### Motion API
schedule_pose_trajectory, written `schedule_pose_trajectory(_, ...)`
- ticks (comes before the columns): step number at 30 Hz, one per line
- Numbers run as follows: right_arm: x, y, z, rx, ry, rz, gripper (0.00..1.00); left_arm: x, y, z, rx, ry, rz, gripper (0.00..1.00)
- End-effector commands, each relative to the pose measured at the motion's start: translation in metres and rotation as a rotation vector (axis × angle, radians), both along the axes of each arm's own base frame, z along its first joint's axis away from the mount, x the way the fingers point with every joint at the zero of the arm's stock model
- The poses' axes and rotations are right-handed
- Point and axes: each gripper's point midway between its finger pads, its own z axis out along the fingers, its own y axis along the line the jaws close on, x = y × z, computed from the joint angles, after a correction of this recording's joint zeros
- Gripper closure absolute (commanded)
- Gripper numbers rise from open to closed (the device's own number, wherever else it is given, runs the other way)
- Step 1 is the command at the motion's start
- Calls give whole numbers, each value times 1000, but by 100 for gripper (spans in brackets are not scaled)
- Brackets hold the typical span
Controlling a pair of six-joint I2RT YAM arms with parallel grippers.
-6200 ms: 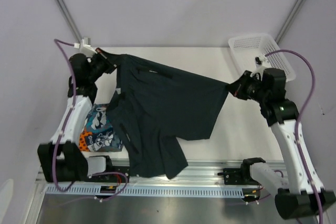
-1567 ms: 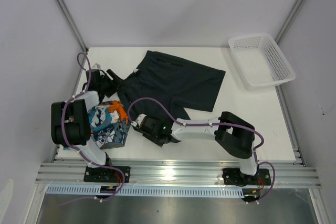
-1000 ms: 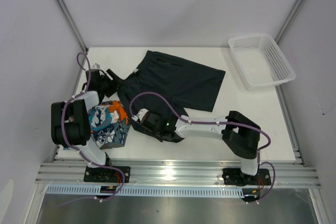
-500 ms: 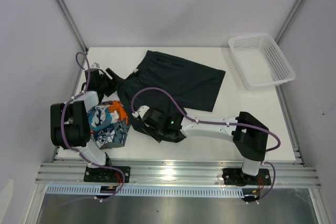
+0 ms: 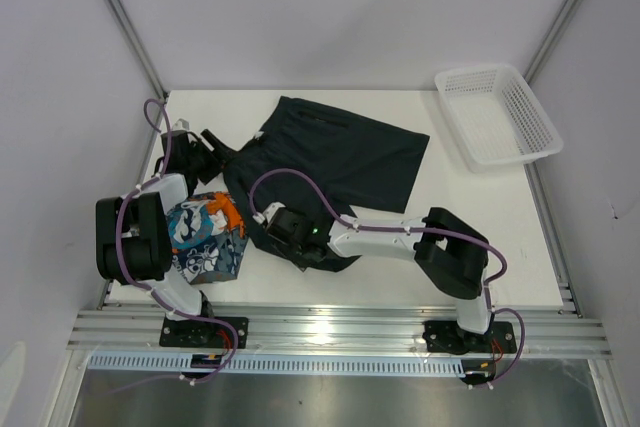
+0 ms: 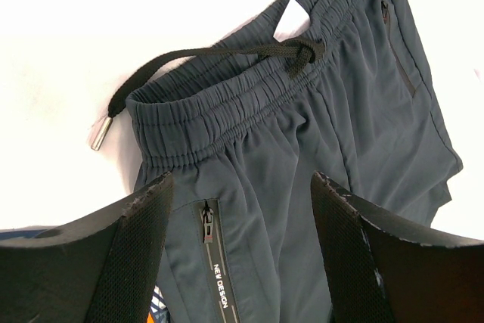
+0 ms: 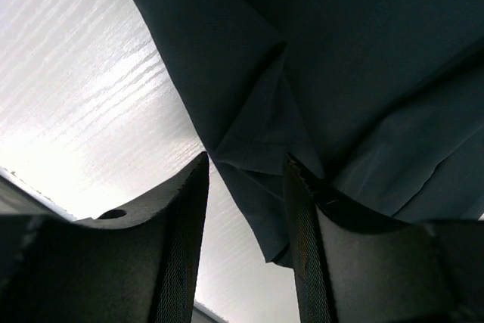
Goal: Fold and stack the shorts
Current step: Fold the shorts
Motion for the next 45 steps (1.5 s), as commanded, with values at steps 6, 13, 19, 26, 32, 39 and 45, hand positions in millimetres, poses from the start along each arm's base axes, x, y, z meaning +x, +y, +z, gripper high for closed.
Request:
schedule_pose_trajectory(6,15,13,4,32,-21,-30,47,0,5,15,28,-49,-8,25)
schedule_pose_trajectory(13,19,12,-4,23,-11,-39,55,0,5,13,27,-44,-8,25)
schedule_pose_trajectory(19,16,10,10,42,-29,-43,78,-1,5,12,29,-43,-8,25)
schedule_pose_trajectory(26,-1,7,37,68,-46,-10,85,-2,5,10,26,-37,-7,25)
schedule_pose_trajectory(32,-34,18,47,103,-9,73,99,-1,5,7,25,-31,-7,25)
schedule_pose_trajectory(39,-79,32,50,115,38,199,100,2,9,-6,33,6,6,25)
schedule_pose_trajectory(45,-93,34,46,111,52,217,100,10,22,-17,31,39,35,25)
